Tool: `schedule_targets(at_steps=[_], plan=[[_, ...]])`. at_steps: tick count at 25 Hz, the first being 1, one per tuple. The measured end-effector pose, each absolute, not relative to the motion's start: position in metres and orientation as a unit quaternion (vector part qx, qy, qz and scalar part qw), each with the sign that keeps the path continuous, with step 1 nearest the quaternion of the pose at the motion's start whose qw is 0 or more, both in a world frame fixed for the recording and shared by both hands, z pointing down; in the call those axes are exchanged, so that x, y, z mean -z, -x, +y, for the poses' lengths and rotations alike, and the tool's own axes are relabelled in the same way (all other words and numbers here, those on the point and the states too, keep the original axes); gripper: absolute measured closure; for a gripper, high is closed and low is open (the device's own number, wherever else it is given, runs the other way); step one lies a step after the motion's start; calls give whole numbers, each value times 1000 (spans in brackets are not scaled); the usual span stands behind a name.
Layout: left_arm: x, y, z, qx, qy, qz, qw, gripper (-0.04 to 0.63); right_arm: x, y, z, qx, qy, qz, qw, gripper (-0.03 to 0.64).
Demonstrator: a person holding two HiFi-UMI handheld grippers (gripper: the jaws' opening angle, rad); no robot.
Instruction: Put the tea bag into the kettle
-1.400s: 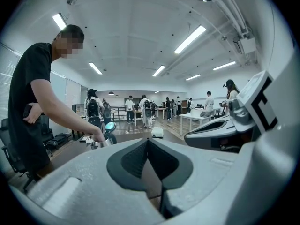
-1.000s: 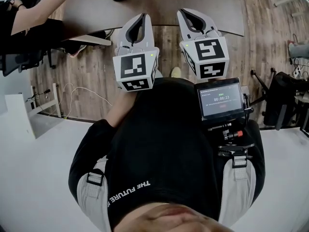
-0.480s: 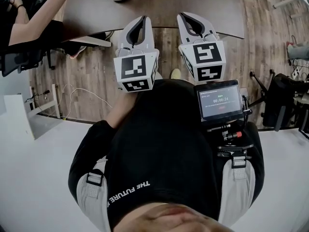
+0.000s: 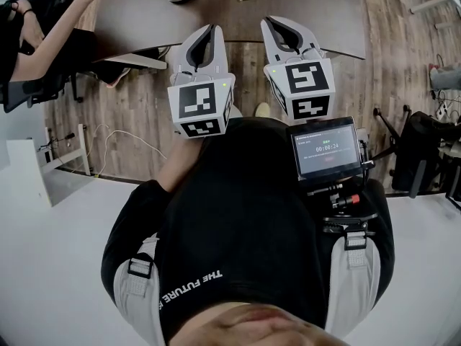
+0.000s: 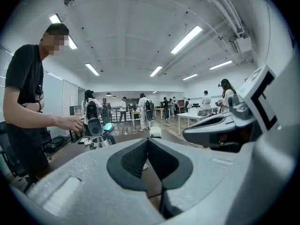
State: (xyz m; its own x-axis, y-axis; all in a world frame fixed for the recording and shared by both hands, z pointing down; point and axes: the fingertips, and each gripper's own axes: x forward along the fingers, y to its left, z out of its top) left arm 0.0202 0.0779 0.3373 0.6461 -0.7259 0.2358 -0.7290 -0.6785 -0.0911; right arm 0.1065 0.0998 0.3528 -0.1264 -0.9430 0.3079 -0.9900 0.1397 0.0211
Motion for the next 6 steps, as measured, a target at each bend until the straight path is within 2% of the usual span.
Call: schedule_targets(at_steps=[6], plan=[[-334,-19,76,-126,-908,-399,4,592,-353,-105,99,-95,-652,-741,129,609]])
